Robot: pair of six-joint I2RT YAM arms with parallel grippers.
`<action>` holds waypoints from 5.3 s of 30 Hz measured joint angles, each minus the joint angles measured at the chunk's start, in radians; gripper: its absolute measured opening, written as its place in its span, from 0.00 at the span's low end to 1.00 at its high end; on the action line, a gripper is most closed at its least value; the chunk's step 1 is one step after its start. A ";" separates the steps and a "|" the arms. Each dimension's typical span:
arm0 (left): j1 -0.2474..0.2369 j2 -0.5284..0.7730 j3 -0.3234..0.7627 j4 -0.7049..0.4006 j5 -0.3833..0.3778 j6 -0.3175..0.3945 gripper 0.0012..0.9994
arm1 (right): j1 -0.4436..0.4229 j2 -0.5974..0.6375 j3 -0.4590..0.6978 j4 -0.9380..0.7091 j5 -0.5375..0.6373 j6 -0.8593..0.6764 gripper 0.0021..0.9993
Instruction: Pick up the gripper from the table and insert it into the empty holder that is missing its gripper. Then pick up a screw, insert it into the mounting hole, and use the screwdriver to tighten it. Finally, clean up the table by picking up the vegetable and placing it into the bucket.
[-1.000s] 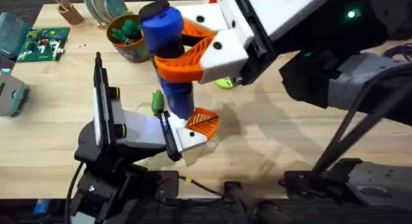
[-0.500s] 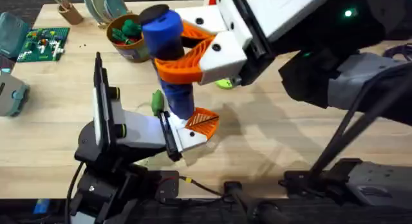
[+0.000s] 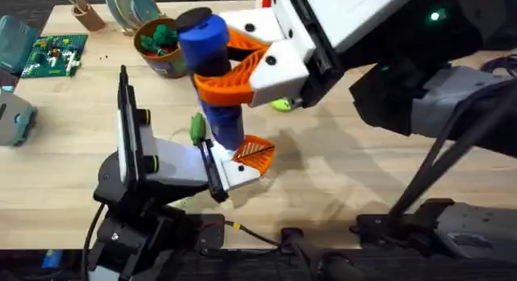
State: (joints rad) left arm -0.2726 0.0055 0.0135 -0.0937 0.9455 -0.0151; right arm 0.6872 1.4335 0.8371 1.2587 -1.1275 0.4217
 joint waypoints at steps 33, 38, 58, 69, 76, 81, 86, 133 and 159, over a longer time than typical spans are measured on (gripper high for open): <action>0.000 0.000 -0.001 0.003 -0.003 0.001 0.02 | -0.451 -0.013 -0.002 -0.348 -0.161 -0.109 0.01; 0.000 0.000 -0.001 0.003 -0.003 0.001 0.02 | -0.662 -0.012 -0.002 -0.617 -0.176 -0.335 0.01; 0.000 0.000 -0.001 0.003 -0.003 0.001 0.02 | -0.837 0.063 -0.001 -0.683 0.017 -0.920 0.68; 0.000 0.000 -0.001 0.003 -0.003 0.001 0.02 | -0.826 0.056 0.013 -0.970 0.233 -0.974 0.97; 0.000 0.000 -0.001 0.003 -0.003 0.001 0.02 | -0.826 0.056 0.013 -1.004 0.264 -0.977 0.97; 0.000 0.000 -0.001 0.003 -0.003 0.001 0.02 | -0.826 0.056 0.013 -1.019 0.267 -0.977 0.97; 0.000 0.000 -0.001 0.003 -0.003 0.001 0.02 | -0.826 0.056 0.013 -1.121 0.274 -0.978 0.97; 0.000 0.000 -0.001 0.003 -0.003 0.001 0.99 | -0.557 0.056 0.419 -2.050 0.732 -1.062 0.97; 0.000 0.000 0.009 -0.002 -0.187 -0.066 0.99 | -0.557 0.056 0.419 -2.051 0.732 -1.062 0.98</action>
State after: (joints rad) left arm -0.2726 0.0052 0.0224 -0.0956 0.7585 -0.0811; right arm 0.1299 1.4898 1.2560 -0.7921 -0.3958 -0.6403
